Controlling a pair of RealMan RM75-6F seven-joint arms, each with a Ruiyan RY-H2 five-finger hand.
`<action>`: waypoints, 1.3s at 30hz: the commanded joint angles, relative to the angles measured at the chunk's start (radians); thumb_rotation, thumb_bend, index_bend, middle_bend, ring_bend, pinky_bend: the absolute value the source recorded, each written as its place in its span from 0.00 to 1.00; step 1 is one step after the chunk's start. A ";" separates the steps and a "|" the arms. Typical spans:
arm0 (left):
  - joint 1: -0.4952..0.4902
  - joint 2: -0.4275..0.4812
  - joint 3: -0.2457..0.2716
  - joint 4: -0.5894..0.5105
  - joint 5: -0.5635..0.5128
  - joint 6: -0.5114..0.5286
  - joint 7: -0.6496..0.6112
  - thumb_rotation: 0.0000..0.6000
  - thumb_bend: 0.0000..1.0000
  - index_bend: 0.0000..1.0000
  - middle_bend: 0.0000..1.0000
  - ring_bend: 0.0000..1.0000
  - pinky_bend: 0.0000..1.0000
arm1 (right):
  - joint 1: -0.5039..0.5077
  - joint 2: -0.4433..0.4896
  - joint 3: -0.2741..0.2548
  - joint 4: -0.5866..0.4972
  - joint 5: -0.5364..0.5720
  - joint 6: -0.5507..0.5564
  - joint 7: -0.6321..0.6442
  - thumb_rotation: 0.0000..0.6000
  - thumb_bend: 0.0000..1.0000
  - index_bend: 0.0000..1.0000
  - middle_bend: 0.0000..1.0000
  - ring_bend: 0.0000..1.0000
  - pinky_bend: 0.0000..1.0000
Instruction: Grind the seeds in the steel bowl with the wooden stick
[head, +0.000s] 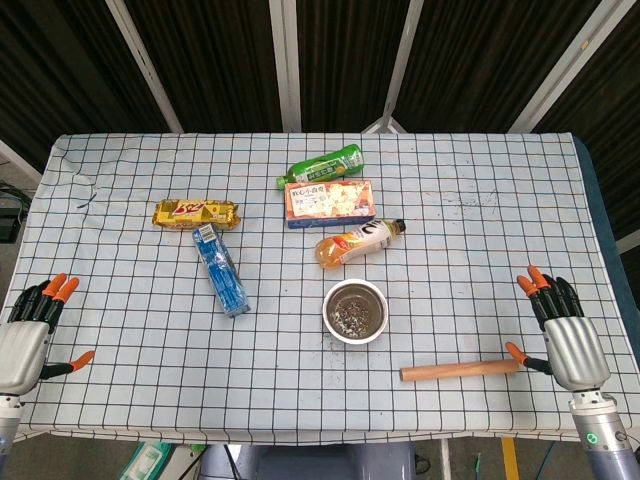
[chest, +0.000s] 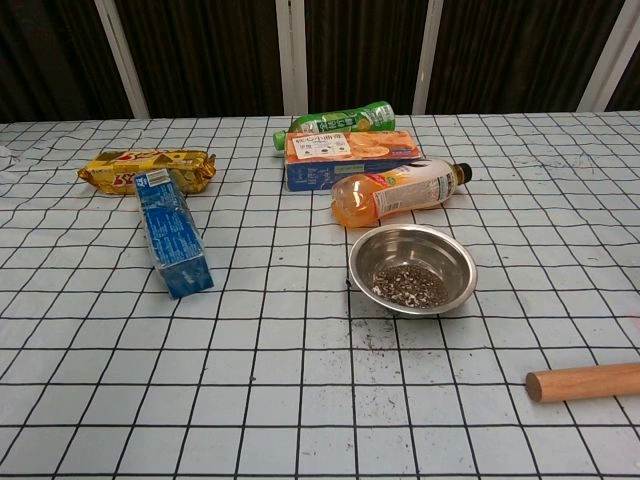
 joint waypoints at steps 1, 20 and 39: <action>-0.001 0.000 -0.001 -0.001 -0.002 -0.002 -0.001 1.00 0.03 0.00 0.00 0.00 0.00 | 0.000 0.000 0.000 0.000 -0.002 0.000 0.000 1.00 0.23 0.00 0.00 0.00 0.00; -0.001 0.000 -0.004 0.002 0.014 0.012 -0.026 1.00 0.03 0.00 0.00 0.00 0.00 | 0.015 -0.006 -0.061 0.018 -0.120 -0.005 -0.019 1.00 0.22 0.24 0.24 0.20 0.00; -0.004 -0.002 -0.006 0.008 0.012 0.009 -0.040 1.00 0.03 0.00 0.00 0.00 0.00 | 0.050 -0.164 -0.141 0.037 -0.214 -0.149 -0.280 1.00 0.22 0.35 0.32 0.28 0.00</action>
